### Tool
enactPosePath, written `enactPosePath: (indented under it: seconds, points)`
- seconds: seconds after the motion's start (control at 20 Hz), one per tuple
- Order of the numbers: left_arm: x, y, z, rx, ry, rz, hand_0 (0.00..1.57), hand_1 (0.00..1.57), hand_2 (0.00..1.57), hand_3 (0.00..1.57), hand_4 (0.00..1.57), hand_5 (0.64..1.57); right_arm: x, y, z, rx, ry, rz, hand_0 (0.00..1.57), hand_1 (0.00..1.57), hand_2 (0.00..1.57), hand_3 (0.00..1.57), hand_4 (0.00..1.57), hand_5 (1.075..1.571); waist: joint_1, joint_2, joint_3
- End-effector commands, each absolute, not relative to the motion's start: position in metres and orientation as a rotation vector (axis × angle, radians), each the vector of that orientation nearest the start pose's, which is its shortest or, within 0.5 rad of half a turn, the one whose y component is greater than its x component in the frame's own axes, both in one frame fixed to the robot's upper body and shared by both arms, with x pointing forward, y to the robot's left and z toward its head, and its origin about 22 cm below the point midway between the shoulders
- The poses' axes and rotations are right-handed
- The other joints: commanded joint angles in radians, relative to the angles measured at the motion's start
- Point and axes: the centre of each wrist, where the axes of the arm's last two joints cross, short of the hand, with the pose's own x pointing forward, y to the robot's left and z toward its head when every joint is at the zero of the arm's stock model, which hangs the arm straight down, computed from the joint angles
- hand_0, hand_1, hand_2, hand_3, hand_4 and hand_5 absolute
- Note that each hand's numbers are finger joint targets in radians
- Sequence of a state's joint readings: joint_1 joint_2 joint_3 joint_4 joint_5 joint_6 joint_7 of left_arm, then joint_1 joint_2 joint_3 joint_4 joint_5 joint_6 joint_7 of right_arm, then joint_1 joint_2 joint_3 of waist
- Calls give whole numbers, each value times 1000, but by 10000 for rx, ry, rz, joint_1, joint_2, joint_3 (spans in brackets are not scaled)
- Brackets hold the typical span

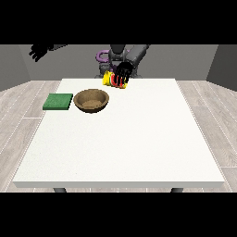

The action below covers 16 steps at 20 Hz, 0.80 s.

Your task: Pick the cup and pour the ball into the bowl, then pick the bowl and place it on the pad

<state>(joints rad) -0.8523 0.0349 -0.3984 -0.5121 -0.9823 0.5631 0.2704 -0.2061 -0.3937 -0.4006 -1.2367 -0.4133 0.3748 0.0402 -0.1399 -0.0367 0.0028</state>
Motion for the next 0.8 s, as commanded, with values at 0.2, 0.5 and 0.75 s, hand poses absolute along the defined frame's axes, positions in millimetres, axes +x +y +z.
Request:
enactPosePath:
  seconds: [0.2, 0.5, 0.75]
  points:
    - [401, 53, 35, 14618, -13565, -13949, 1487, 1487, 1571, 1571, 1191, 1561, 275, -417, 27, 548, -15426, -1152, 0, 0, 0, 250, 697, 1555, 279, -435, -6]
    - [393, 26, 54, 16269, -12537, -15588, 608, 608, 1490, 1539, 1027, 1571, 290, -389, 14, 926, -15796, -1079, 0, 0, 0, 306, 691, 1553, -121, -170, -13]
    - [374, 15, 47, 16311, -12455, -16935, 195, 195, 1245, 1571, 1115, 1569, 295, -404, 24, 709, -15783, -1278, 0, 0, 0, 341, 693, 1552, 37, -26, -22]
